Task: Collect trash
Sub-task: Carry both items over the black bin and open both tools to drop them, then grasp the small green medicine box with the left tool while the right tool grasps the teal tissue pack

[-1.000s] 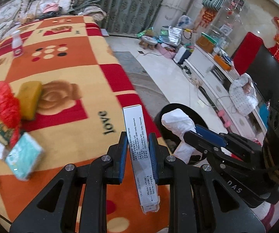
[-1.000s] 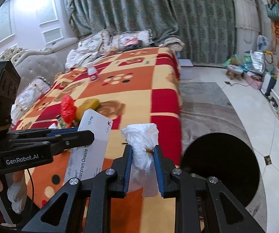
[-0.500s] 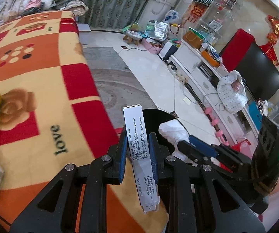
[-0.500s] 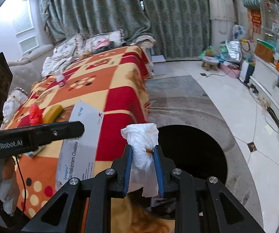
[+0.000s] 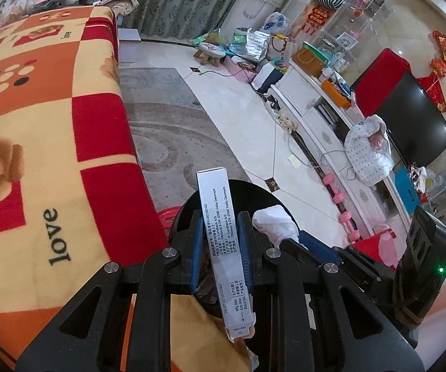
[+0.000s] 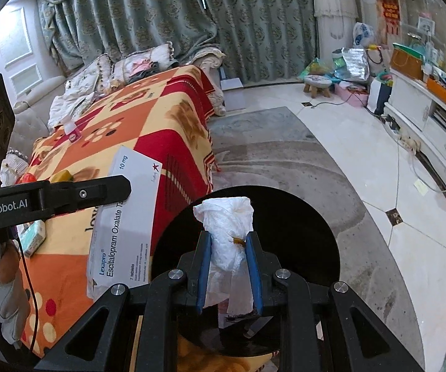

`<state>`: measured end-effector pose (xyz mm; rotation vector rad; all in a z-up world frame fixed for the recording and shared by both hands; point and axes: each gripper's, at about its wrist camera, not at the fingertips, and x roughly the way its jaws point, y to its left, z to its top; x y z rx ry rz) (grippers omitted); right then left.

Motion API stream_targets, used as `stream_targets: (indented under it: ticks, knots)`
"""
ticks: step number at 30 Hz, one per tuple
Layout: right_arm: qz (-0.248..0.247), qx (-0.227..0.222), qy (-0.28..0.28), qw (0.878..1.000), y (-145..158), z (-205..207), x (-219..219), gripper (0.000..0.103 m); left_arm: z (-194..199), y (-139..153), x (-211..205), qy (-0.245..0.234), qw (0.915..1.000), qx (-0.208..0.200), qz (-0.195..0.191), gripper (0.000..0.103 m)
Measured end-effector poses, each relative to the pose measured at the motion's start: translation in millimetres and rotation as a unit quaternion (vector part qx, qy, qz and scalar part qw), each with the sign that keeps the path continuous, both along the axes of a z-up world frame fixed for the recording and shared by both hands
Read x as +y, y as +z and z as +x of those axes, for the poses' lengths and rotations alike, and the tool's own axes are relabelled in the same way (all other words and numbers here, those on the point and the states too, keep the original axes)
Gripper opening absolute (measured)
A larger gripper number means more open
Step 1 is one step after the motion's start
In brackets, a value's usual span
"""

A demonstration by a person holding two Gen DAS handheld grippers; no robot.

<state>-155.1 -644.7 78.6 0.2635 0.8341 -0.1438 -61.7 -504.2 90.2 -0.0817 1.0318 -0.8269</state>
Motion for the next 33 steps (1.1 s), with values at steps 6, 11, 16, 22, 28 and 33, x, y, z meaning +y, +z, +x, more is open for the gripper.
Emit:
stream_targets:
  ticks: [6,11,16,22,28,33]
  knots:
    - [0.004,0.004,-0.004,1.000,-4,0,-4,0.022,-3,-3,-6,-0.003,1.0000,0.000,0.004,0.019]
    - [0.005,0.006,-0.005,1.000,-7,1,-6,0.022,-4,-6,-11,-0.003,1.0000,-0.003,0.009,0.019]
    - [0.006,0.007,-0.012,1.000,-10,1,-10,0.021,-2,-7,-11,0.001,1.0000,-0.004,0.002,0.021]
    - [0.021,0.003,-0.035,0.999,-8,-2,-19,0.042,-2,-4,-1,0.006,0.9999,0.005,-0.013,0.049]
    - [0.026,0.009,-0.025,0.999,-8,-3,-7,0.043,-9,1,19,0.020,0.9997,-0.009,0.007,0.049]
    - [0.024,0.009,-0.003,1.000,-3,0,13,0.043,-16,4,54,0.053,0.9978,-0.028,0.029,0.049]
